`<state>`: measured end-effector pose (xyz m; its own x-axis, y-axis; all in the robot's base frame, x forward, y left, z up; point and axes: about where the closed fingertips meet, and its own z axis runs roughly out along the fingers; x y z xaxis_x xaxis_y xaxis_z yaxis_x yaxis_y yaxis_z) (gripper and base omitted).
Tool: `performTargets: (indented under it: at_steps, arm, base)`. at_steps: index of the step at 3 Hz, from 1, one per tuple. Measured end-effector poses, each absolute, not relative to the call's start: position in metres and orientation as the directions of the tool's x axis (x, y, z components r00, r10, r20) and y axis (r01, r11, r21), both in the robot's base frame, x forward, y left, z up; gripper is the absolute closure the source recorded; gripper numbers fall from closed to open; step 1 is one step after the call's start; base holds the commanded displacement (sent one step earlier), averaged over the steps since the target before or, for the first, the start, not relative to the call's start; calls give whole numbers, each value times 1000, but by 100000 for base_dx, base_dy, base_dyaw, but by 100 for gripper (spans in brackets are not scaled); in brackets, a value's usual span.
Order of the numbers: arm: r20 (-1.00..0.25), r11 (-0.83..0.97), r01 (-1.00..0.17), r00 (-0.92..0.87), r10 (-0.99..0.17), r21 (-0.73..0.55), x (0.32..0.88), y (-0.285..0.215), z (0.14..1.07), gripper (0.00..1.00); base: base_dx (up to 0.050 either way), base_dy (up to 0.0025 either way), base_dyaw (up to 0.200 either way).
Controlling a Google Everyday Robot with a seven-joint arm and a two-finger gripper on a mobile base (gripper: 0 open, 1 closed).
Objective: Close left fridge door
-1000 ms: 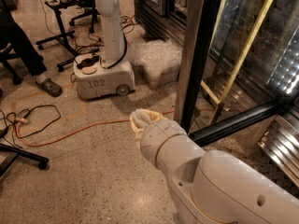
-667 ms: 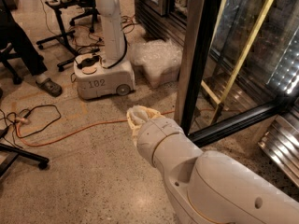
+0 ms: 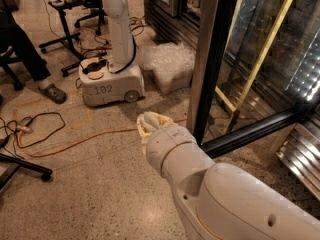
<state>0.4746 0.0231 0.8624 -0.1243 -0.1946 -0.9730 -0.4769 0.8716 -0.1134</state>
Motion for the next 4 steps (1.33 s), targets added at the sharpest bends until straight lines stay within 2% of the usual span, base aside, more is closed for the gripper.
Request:
performTargets:
  at_steps: [1,2,3,4]
  arm:
    - [-984,898,-434,-116,-132,-70,491,42,864,100]
    - [-981,938,-335,-131,-142,-91,535,59,844,100]
    - [-981,938,-335,-131,-143,-91,535,59,844,100]
    - [-981,950,-290,-120,-154,-114,558,49,847,100]
  base:
    - [0,0,0]
    - [0,0,0]
    - [0,0,0]
    - [0,0,0]
